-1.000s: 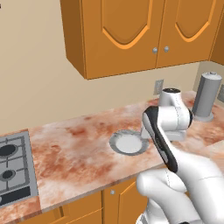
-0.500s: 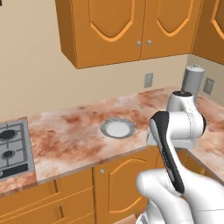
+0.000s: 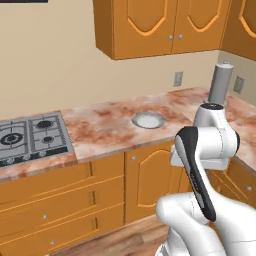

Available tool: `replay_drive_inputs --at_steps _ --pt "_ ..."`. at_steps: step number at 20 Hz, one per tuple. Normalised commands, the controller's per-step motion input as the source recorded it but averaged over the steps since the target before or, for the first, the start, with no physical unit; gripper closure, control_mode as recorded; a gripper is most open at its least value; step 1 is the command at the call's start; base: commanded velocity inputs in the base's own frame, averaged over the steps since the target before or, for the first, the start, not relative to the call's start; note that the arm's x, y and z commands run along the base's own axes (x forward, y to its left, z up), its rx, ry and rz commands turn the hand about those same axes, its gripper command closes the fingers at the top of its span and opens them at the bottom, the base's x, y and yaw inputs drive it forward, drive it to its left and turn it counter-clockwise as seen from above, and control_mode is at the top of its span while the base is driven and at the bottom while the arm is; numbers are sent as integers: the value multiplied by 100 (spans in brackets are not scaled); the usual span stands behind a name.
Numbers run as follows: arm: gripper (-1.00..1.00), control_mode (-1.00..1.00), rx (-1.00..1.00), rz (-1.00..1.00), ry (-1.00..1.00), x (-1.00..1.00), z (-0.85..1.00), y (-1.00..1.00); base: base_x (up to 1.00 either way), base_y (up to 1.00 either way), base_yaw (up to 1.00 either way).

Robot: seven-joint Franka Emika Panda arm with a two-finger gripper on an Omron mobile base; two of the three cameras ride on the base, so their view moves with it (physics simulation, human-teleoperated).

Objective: Pick up the knife from the drawer and place it on the cutting board. Then place the meat from the plate to the cutting board.

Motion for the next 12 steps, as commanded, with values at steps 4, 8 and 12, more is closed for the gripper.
replay_drive_inputs --at_steps 4,8,12 --pt "100 100 0 0 0 0 0 0 -26 100 22" --pt "100 100 0 0 0 0 0 0 -21 100 25" --pt "100 100 0 0 0 0 0 0 -24 100 13"
